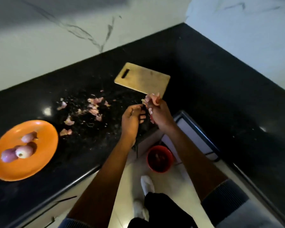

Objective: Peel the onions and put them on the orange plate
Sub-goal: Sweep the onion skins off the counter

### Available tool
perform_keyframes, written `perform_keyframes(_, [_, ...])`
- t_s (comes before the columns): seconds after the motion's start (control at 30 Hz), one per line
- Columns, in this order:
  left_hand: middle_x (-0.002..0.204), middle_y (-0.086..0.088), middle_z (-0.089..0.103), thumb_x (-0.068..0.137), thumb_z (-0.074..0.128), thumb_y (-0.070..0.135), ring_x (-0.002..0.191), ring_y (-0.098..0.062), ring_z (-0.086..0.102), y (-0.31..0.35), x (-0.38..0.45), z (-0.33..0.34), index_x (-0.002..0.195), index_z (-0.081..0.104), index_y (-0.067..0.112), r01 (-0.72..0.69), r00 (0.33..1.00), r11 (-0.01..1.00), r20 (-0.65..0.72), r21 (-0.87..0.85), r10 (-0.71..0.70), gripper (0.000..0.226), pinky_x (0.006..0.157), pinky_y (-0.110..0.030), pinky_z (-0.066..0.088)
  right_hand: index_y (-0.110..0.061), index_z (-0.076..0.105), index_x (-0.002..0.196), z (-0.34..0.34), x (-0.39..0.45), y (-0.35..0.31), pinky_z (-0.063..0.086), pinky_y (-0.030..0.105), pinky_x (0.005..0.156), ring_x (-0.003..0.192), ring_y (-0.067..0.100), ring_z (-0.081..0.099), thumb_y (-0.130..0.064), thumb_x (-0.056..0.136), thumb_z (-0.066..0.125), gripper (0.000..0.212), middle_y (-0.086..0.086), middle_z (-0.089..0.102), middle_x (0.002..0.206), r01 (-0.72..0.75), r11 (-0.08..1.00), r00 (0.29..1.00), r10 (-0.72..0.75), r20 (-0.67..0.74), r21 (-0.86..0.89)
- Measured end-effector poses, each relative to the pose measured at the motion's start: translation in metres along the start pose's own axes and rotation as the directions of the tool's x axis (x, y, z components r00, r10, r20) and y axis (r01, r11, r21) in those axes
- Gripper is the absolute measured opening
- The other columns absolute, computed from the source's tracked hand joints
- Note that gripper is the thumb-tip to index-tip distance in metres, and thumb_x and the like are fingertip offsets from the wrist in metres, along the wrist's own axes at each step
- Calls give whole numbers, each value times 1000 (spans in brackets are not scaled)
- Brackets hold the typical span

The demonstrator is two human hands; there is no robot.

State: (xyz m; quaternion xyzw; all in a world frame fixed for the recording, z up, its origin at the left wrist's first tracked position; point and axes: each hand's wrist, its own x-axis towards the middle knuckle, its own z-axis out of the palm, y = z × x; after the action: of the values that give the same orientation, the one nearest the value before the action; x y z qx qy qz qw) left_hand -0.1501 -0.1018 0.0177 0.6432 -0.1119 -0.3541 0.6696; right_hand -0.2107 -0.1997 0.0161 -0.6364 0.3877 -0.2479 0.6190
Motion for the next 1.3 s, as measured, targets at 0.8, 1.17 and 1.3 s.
perform_keyframes(0.8, [106, -15, 72, 97, 56, 13, 99, -32, 66, -509, 90, 37, 97, 65, 18, 423, 902, 898, 45, 121, -430, 10, 90, -41, 51, -6, 66, 114, -99, 33, 525, 38, 19, 89, 116, 25, 61, -11, 94, 63, 21, 11, 69, 117, -245, 902, 962, 179, -208, -355])
perform_keyframes(1.17, [89, 3, 77, 103, 46, 13, 100, -20, 71, -621, 136, 25, 100, 69, 18, 542, 840, 840, 39, 19, -542, 23, 75, -23, 56, -2, 57, 135, -94, 46, 640, 28, 16, 103, 133, 29, 51, -6, 96, 59, 40, 17, 59, 139, -323, 789, 941, 329, -85, -523])
perform_keyframes(1.3, [87, 8, 77, 100, 52, 15, 91, -13, 71, -605, 130, 27, 99, 70, 19, 504, 863, 863, 34, 18, -504, 18, 78, -23, 53, -4, 65, 120, -97, 42, 616, 43, 9, 90, 104, 24, 65, -5, 91, 57, 29, 15, 70, 115, -309, 817, 951, 253, -179, -486])
